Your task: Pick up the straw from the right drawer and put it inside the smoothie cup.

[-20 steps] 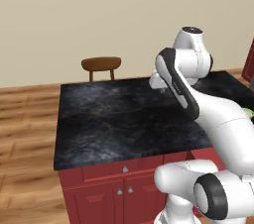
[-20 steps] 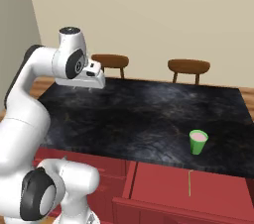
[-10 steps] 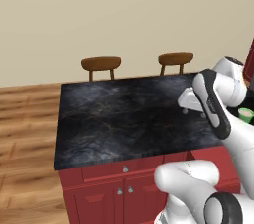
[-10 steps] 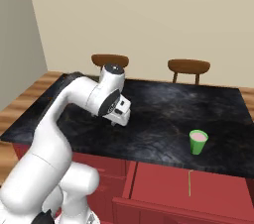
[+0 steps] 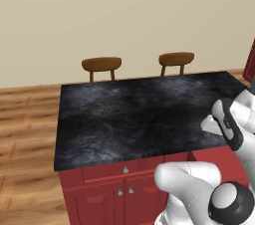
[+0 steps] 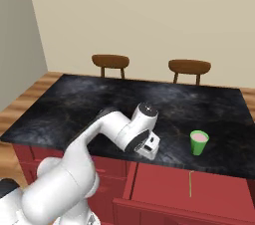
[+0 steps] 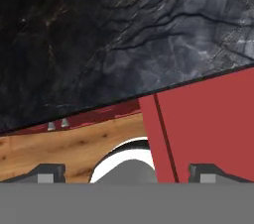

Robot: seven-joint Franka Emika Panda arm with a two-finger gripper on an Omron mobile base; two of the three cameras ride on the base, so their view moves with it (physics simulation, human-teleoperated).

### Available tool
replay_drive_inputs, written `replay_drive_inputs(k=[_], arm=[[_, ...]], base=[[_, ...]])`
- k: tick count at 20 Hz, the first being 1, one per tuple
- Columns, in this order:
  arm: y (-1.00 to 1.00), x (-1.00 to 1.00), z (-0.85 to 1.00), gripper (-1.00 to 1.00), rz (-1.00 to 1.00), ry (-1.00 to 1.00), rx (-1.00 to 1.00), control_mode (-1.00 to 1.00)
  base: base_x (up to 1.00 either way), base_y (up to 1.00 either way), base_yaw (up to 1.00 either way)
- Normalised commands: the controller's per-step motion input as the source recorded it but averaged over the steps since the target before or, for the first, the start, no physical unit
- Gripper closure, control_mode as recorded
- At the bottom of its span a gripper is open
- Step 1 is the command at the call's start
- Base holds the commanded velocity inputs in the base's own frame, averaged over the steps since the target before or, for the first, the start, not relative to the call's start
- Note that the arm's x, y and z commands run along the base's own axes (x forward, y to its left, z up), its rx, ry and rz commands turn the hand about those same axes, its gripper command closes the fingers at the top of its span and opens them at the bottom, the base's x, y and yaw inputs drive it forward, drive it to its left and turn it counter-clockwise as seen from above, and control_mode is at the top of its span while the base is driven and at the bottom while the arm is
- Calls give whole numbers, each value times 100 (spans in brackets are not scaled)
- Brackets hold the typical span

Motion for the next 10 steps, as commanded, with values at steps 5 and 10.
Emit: replay_drive_inputs(k=[5, 10], arm=[[-63, -25, -86, -100, 0, 8, 0, -100], [-58, -2, -76, -100, 0, 10, 1, -100]], base=[[0, 0, 0], [0, 0, 0]])
